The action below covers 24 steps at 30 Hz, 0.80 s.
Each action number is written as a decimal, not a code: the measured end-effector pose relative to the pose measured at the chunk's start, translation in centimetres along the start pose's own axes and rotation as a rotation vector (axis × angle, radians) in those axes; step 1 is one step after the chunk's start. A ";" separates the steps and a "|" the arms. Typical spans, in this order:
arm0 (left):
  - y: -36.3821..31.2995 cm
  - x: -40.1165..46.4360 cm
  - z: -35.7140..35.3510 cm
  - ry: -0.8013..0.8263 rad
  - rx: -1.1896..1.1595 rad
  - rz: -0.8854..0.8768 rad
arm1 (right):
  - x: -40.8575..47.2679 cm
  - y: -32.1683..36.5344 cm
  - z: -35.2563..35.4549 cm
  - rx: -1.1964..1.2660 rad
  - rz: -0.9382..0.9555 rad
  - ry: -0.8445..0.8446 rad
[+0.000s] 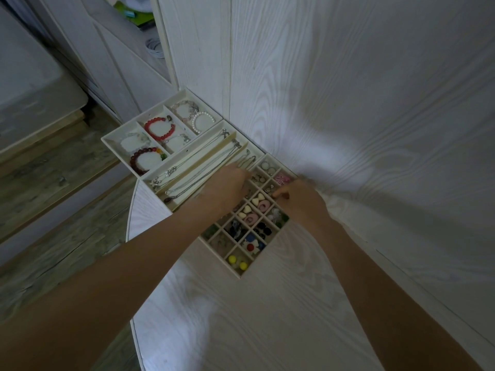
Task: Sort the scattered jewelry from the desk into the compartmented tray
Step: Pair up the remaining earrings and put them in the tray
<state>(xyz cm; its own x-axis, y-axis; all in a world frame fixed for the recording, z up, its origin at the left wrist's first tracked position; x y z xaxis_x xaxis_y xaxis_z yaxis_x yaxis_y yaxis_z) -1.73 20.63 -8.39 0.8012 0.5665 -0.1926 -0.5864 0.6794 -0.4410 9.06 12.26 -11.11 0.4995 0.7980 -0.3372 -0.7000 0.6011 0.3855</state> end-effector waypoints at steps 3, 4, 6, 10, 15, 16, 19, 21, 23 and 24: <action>-0.1 0.1 0.1 -0.004 0.013 -0.008 | 0.0 0.1 0.3 0.005 -0.031 0.002; -0.2 0.1 0.1 -0.004 0.016 -0.009 | 0.0 0.1 0.4 0.011 -0.041 0.013; -0.2 0.1 0.1 -0.004 0.018 -0.010 | 0.3 0.0 0.3 0.023 -0.059 0.040; -0.3 0.2 0.1 -0.011 0.028 -0.012 | 0.8 -0.3 0.1 0.057 -0.111 0.065; -0.3 0.3 0.1 -0.018 0.032 -0.012 | 1.2 -0.3 0.0 0.078 -0.126 0.069; -0.3 0.3 0.1 -0.016 0.032 -0.010 | 1.4 -0.4 0.0 0.069 -0.137 0.070; -0.1 0.3 0.0 -0.009 0.040 -0.007 | 1.7 -0.2 0.1 0.030 -0.143 0.068; -0.1 0.4 0.0 -0.007 0.040 -0.006 | 1.8 0.1 0.2 -0.001 -0.134 0.055; -0.1 0.4 0.0 -0.006 0.034 -0.003 | 1.9 0.1 0.4 -0.010 -0.140 0.021; -0.1 0.4 0.1 -0.002 0.031 0.000 | 1.8 0.1 0.6 -0.007 -0.153 0.000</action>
<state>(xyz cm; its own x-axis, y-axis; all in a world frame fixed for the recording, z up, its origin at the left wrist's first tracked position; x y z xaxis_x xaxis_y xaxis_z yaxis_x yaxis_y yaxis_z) -1.32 20.85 -8.38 0.8012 0.5670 -0.1910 -0.5896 0.6936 -0.4140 10.23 13.80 -11.19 0.6004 0.6972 -0.3917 -0.6196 0.7152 0.3233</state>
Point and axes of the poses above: each hand's wrist, its own x-axis towards the middle knuckle, its own z-axis out of the back of the hand, y = z × x, the point moved 9 cm from there along x, towards the middle knuckle, and after that the axes turned 5 degrees about -z, right-handed, at the moved point
